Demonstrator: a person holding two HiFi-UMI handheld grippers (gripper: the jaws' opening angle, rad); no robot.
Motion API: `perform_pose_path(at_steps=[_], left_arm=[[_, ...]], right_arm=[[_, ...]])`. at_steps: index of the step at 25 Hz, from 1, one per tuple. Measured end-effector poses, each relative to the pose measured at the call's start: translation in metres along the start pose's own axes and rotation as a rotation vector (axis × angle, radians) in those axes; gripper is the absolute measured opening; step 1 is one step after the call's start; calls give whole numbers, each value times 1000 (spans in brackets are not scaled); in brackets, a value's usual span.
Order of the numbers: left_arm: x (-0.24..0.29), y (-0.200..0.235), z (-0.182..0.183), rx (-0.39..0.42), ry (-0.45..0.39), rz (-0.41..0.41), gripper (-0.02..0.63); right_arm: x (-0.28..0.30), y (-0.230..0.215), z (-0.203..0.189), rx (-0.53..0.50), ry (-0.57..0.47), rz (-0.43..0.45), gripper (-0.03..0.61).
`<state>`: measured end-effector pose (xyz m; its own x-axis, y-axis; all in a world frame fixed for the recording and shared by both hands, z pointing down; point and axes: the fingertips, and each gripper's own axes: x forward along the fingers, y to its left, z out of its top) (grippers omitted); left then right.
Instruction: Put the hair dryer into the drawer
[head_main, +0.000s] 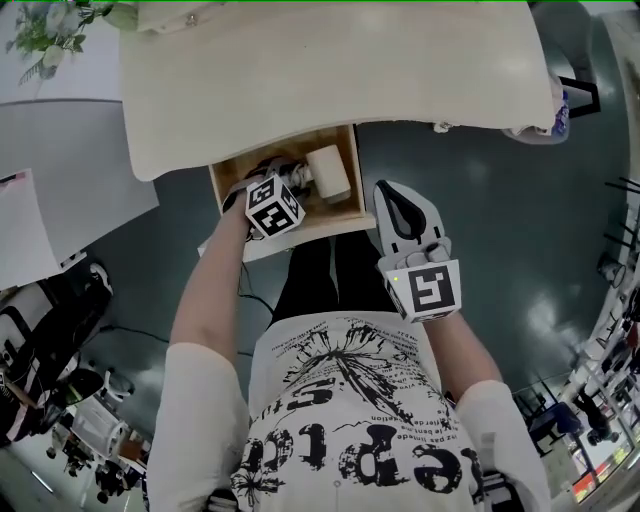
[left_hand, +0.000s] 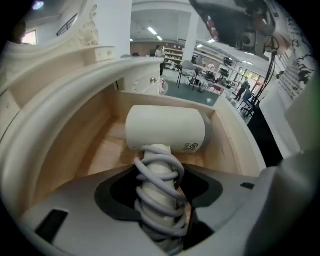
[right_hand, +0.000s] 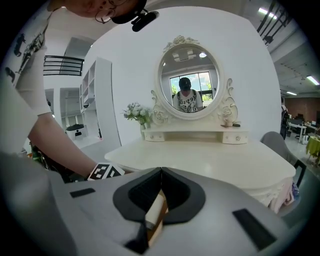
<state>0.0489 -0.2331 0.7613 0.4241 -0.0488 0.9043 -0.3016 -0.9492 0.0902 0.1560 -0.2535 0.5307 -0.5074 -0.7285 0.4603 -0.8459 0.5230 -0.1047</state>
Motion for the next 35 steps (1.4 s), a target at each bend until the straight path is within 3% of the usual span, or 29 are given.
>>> perform_pose_path(at_steps=[11,17,26,30,35], left_arm=[[23,-3,-17,21,150,-31,253],[21,-5,-15,-45,172,-18,257],[-38,-1,2,-154,37,38,258],[-83,8,19,-159,-33,171,50],[-150,25,63,-179,-221,344,21]], right_arm=[[-1,-2,-10,21,33,6,17],[-4,-1,-9,25,31,9,17],[-14,2,21,6,-32,-2,17],[-24,9,43,-33,-62,8,17],[-26,13,72,-68,-117,15,17]])
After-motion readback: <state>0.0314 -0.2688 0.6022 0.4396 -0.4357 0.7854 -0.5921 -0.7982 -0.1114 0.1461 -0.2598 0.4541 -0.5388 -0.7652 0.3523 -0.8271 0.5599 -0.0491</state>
